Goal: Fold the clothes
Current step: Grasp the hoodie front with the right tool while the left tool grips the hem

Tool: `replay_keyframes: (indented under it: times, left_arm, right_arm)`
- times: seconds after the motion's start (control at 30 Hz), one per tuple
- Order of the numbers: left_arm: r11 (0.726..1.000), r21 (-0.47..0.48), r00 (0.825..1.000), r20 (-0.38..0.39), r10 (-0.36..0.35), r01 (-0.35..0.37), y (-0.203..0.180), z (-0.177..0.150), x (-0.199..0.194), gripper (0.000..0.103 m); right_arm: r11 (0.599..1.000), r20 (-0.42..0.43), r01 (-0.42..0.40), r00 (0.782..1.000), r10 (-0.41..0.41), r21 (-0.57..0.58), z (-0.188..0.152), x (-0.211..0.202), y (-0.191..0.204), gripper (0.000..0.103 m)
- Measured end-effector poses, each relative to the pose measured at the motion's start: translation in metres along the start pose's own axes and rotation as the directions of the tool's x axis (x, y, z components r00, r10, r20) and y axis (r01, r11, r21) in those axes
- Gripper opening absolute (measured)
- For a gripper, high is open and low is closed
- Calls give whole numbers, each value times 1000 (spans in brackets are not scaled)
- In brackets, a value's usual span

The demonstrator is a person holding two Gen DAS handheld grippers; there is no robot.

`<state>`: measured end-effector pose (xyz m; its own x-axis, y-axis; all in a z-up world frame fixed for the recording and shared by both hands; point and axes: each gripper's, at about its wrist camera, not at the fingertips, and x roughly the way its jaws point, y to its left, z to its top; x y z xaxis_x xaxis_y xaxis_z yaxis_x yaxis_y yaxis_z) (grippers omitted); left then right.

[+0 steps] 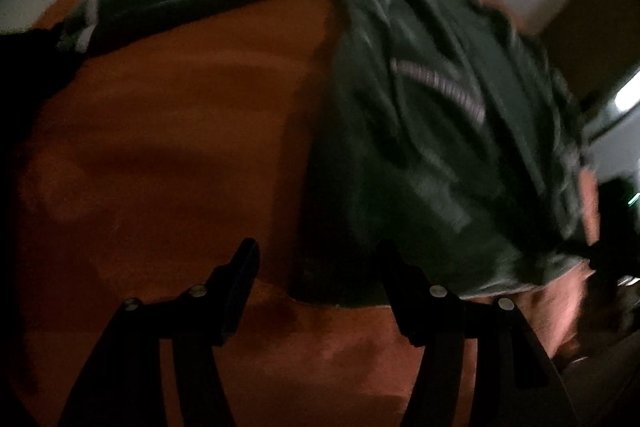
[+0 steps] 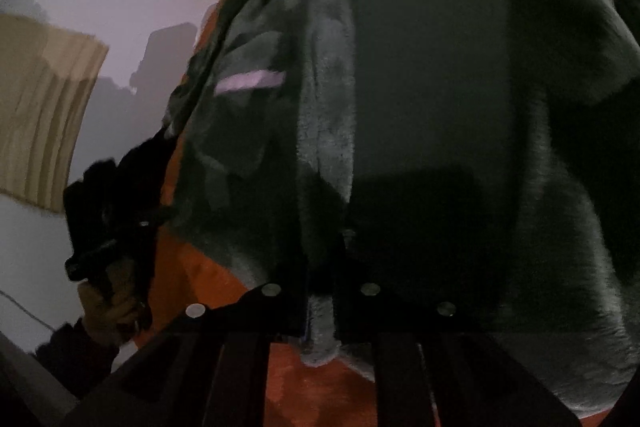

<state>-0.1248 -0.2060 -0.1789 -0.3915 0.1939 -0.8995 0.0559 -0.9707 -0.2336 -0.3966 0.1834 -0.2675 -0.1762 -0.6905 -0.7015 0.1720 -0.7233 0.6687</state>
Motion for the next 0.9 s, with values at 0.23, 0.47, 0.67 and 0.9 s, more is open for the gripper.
replay_keyframes:
  times: [0.23, 0.47, 0.67, 0.9]
  left_arm:
    - [985, -165, 996, 80, -36, 49, 24, -13, -23, 11]
    - [968, -238, 997, 40, -68, 76, 41, -34, -3, 11]
    - [994, -107, 1000, 13, -6, 7, 22, -37, -5, 17]
    - [981, -194, 931, 357, 73, -2, -17, -4, -99, 19]
  right_arm:
    - [1000, -15, -11, 1000, 11, 5, -3, 5, -6, 9]
    - [999, -38, -31, 999, 32, 34, -7, 10, -19, 9]
    - [999, -72, -45, 996, 46, 13, -2, 7, -21, 13]
    - [996, 15, 79, 997, -79, -33, 3, -55, -25, 53]
